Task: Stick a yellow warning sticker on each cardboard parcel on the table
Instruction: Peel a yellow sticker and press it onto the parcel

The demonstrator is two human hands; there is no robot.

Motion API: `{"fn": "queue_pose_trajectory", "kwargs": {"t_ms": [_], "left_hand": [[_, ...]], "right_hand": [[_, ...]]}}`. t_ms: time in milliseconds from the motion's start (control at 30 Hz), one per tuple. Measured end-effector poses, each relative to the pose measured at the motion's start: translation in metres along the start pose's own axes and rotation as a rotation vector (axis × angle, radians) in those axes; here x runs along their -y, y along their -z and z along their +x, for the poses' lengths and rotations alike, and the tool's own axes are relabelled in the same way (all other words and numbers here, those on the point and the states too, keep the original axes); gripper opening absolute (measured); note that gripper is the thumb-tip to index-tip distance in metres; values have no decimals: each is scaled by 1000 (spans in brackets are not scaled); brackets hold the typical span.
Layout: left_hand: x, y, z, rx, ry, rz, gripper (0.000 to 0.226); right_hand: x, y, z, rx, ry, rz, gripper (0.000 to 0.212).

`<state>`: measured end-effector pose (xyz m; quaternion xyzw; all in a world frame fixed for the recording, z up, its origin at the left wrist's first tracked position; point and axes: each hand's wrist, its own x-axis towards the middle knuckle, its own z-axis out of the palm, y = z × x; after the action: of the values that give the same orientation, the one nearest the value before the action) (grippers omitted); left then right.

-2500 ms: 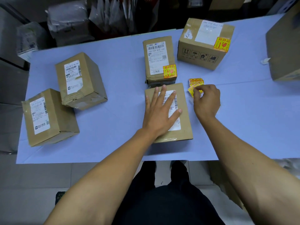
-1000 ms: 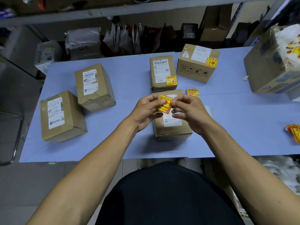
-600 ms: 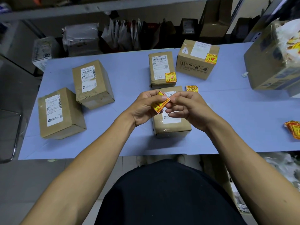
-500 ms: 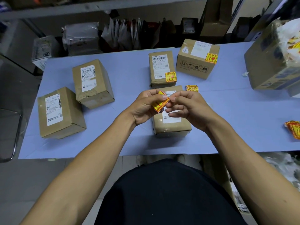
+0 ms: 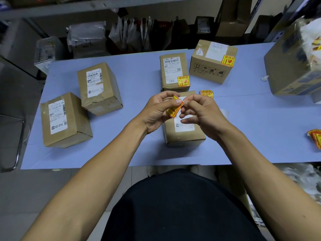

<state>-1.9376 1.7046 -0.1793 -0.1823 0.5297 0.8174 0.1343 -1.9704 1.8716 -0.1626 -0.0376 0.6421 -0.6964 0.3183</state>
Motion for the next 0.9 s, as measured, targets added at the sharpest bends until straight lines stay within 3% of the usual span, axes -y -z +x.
{"fn": "queue_pose_trajectory", "kwargs": {"t_ms": [100, 167, 233, 400, 633, 900], "left_hand": [[7, -6, 2, -147, -77, 33, 29], [12, -12, 2, -271, -174, 217, 23], [16, -16, 2, -269, -241, 311, 9], [21, -26, -2, -177, -226, 314, 8], [29, -41, 4, -253, -259, 374, 19], [39, -50, 17, -528, -109, 192, 17]], "right_hand": [[-4, -1, 3, -72, 45, -49, 27], [-6, 0, 5, -115, 74, -80, 26], [-9, 0, 8, -155, 102, -113, 26], [-14, 9, 11, -206, 142, -200, 23], [-19, 28, 8, -138, 129, -259, 20], [-53, 84, 25, -439, -119, -257, 16]]}}
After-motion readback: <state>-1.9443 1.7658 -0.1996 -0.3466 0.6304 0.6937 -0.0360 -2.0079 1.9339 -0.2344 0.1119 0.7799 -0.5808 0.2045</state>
